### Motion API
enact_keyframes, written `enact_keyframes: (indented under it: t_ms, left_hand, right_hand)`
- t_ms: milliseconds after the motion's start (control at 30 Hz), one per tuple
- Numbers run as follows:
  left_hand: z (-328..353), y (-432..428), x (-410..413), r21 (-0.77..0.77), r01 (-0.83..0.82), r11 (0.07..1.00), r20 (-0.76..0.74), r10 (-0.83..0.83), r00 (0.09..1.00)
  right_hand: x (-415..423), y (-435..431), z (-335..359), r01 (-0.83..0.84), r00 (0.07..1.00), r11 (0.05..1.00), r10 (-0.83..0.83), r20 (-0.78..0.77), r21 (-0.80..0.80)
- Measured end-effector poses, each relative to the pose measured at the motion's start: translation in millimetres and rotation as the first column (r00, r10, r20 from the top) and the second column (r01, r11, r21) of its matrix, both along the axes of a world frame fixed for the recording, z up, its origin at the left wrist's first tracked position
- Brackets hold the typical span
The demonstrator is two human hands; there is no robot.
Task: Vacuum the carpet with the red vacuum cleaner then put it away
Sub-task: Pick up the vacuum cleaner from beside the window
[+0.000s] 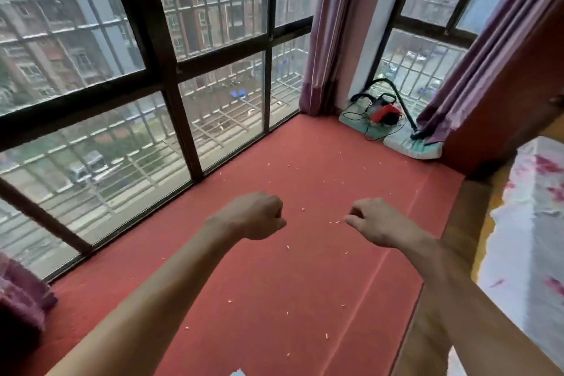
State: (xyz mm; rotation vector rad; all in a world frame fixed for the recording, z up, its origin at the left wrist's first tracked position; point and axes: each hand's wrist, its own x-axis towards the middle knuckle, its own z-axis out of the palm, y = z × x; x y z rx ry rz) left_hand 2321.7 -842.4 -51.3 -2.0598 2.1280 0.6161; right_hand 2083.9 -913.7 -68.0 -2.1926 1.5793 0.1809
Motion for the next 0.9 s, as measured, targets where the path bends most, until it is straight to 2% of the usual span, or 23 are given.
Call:
enact_keyframes:
  t_ms: [100, 300, 467, 733, 900]
  left_hand:
    - [-0.2, -48.3, 23.0, -0.028, 0.069, 0.997, 0.004, -0.069, 0.998]
    - [-4.4, -131.0, 32.0, -0.053, 0.231, 0.971, 0.122, -0.224, 0.967]
    - [-8.6, -204.6, 27.8, -0.057, 0.311, 0.949, 0.13, -0.302, 0.944]
    - [-0.7, -349.4, 36.9, 0.021, 0.264, 0.964, 0.185, -0.263, 0.947]
    - [15.7, -445.5, 43.3, -0.095, 0.249, 0.964, 0.231, -0.222, 0.947]
  right_hand:
    - [17.9, -23.1, -0.5, 0.07, 0.997, 0.997, -0.07, 0.017, -0.01]
    - [29.0, -70.7, -1.9, 0.191, 0.982, 0.982, -0.191, -0.01, 0.002]
    - [32.6, -138.5, -6.7, 0.237, 0.971, 0.971, -0.237, 0.01, 0.023]
    - [36.3, -302.1, -15.5, 0.241, 0.967, 0.97, -0.244, 0.078, 0.041]
    - [41.0, -406.0, -5.0, 0.214, 0.97, 0.977, -0.215, 0.113, 0.014]
